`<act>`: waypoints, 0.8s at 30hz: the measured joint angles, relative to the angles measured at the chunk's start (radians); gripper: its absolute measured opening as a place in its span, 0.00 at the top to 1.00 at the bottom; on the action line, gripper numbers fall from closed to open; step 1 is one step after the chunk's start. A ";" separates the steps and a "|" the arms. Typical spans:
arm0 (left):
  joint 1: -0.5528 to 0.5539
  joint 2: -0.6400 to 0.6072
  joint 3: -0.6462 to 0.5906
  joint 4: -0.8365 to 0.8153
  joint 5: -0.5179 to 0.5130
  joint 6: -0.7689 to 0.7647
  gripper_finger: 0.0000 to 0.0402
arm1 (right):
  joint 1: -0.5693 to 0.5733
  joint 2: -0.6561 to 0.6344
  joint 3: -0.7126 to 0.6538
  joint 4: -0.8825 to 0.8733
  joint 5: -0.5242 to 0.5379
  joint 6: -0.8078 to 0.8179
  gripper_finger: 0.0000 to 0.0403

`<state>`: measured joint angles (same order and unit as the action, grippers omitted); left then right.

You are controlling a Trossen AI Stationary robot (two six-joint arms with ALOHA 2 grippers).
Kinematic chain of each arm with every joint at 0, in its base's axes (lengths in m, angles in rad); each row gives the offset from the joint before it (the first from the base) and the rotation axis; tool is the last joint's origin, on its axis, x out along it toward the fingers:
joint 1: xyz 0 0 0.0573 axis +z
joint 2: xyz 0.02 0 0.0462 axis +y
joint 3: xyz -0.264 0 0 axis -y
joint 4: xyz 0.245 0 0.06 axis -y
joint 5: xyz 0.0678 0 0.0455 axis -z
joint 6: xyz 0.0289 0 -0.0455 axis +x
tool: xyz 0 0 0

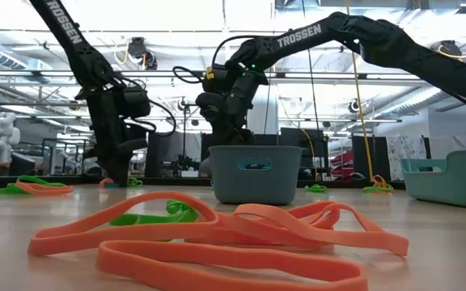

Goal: Sort rubber bands into baskets
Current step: Put the blue rubberband into the blue bin

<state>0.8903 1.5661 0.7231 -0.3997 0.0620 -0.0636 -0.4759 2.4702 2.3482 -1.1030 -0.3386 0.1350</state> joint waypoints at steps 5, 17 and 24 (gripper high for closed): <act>-0.001 -0.013 -0.003 0.002 0.006 0.001 0.97 | 0.001 0.000 0.000 -0.001 -0.002 0.000 0.92; 0.001 -0.193 -0.005 0.000 0.233 -0.002 0.99 | 0.021 0.000 0.000 0.000 -0.001 -0.020 0.92; 0.011 -0.239 -0.004 0.000 0.362 0.000 0.99 | 0.022 0.000 0.000 0.025 -0.006 -0.020 0.92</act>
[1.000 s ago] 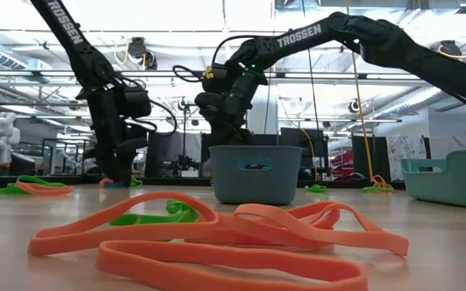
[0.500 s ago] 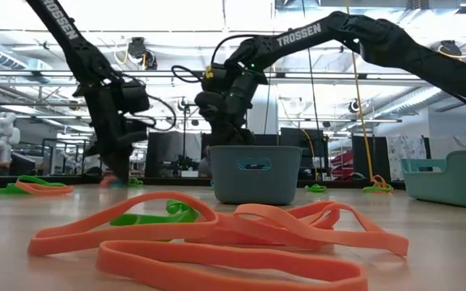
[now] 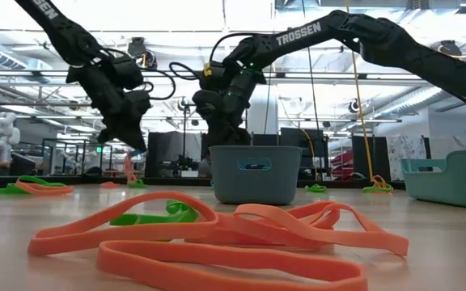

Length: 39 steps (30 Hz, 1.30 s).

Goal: Sort rubber bands into baskets
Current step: Put the blue rubberband into the blue bin

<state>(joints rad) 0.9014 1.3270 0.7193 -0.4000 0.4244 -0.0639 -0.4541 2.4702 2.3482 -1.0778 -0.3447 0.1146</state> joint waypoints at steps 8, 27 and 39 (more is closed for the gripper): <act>0.139 0.000 -0.042 0.080 0.041 0.046 0.99 | 0.029 0.000 0.000 0.034 -0.002 -0.007 0.92; 0.189 -0.001 -0.106 0.227 0.752 0.026 1.00 | 0.060 0.000 0.000 0.185 -0.235 -0.061 0.92; 0.170 0.000 -0.166 0.222 0.850 0.019 1.00 | 0.139 -0.044 0.006 0.350 -0.205 -0.470 0.84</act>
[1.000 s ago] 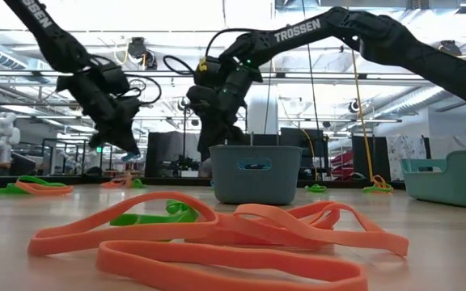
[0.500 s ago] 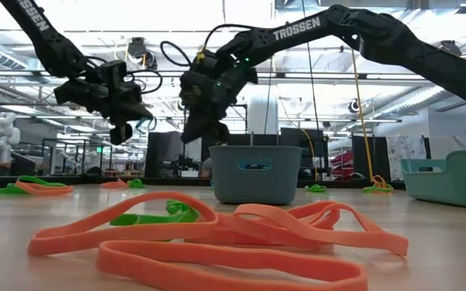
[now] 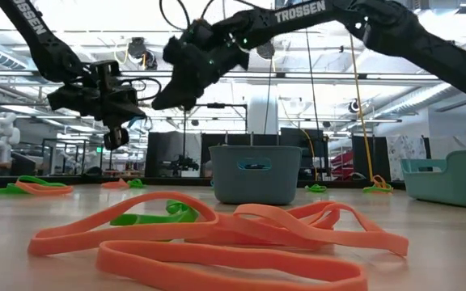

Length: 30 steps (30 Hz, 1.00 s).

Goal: Sort rubber bands into baskets
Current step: Put the blue rubberband into the blue bin

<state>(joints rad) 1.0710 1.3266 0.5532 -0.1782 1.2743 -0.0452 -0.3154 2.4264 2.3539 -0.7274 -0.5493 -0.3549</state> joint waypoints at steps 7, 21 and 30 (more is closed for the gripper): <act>-0.042 0.000 0.000 -0.002 0.020 -0.051 1.00 | 0.050 -0.046 0.002 0.015 0.330 -0.193 0.64; -0.151 0.000 0.010 0.052 0.038 -0.055 1.00 | 0.060 -0.047 0.002 -0.047 0.205 -0.213 0.52; -0.176 0.000 0.014 0.158 0.085 -0.117 1.00 | 0.070 -0.046 0.002 -0.055 0.211 -0.226 0.52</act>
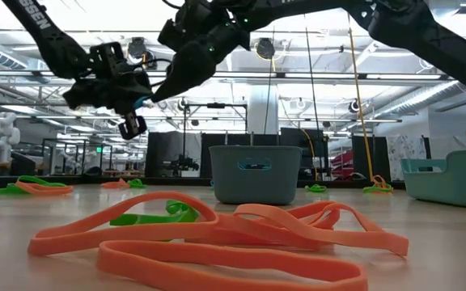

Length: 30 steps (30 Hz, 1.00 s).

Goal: Sort rubber bands into baskets
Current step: Put the blue rubberband into the blue bin

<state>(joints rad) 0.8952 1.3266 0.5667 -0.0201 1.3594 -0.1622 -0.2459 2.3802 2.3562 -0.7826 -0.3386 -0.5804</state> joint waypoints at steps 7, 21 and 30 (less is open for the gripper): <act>-0.034 0.000 0.000 0.022 0.000 -0.013 1.00 | 0.002 0.000 0.000 0.000 0.002 0.000 0.63; -0.036 0.000 0.000 0.019 -0.098 -0.016 0.77 | -0.001 -0.007 0.000 -0.118 -0.004 0.053 0.99; -0.083 0.000 0.000 0.078 -0.268 -0.008 0.56 | -0.025 -0.035 0.001 -0.571 -0.141 0.123 1.00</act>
<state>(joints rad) 0.8125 1.3266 0.5672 0.0577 1.0913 -0.1699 -0.2710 2.3455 2.3569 -1.3538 -0.4800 -0.4577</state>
